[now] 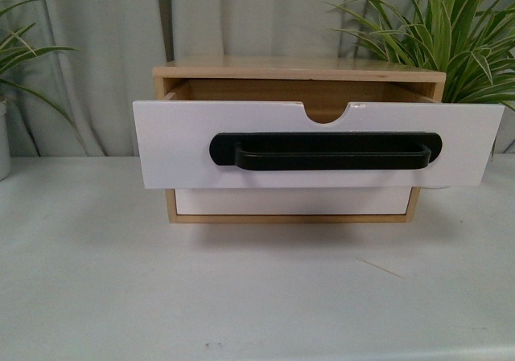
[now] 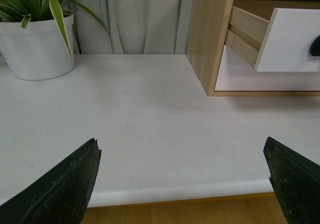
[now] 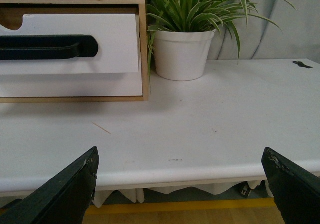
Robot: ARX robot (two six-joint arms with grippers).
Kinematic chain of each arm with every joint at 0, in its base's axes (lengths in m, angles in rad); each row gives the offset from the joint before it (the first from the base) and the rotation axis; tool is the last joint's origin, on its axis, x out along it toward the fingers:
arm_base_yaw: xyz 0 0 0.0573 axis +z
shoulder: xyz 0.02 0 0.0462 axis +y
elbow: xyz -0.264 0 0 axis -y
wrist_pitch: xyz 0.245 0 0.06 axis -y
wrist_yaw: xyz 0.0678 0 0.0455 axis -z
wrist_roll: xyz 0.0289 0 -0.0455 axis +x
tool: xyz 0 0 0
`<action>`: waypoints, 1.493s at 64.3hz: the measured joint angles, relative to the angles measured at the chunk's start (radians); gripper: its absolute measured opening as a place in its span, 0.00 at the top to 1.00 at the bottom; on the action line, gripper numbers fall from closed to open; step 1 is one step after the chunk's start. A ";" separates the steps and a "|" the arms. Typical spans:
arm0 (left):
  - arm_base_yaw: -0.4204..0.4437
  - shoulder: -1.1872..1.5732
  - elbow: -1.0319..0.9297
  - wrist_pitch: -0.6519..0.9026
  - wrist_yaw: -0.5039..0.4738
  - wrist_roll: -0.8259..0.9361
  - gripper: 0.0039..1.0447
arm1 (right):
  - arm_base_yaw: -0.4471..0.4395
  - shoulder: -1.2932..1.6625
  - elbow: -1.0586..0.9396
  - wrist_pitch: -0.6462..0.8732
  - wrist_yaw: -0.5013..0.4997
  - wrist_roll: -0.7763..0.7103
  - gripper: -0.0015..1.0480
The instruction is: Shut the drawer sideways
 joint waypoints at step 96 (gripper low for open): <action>-0.529 1.322 0.745 0.207 -0.488 -0.808 0.05 | 0.195 1.125 0.466 0.308 -0.120 -0.815 0.09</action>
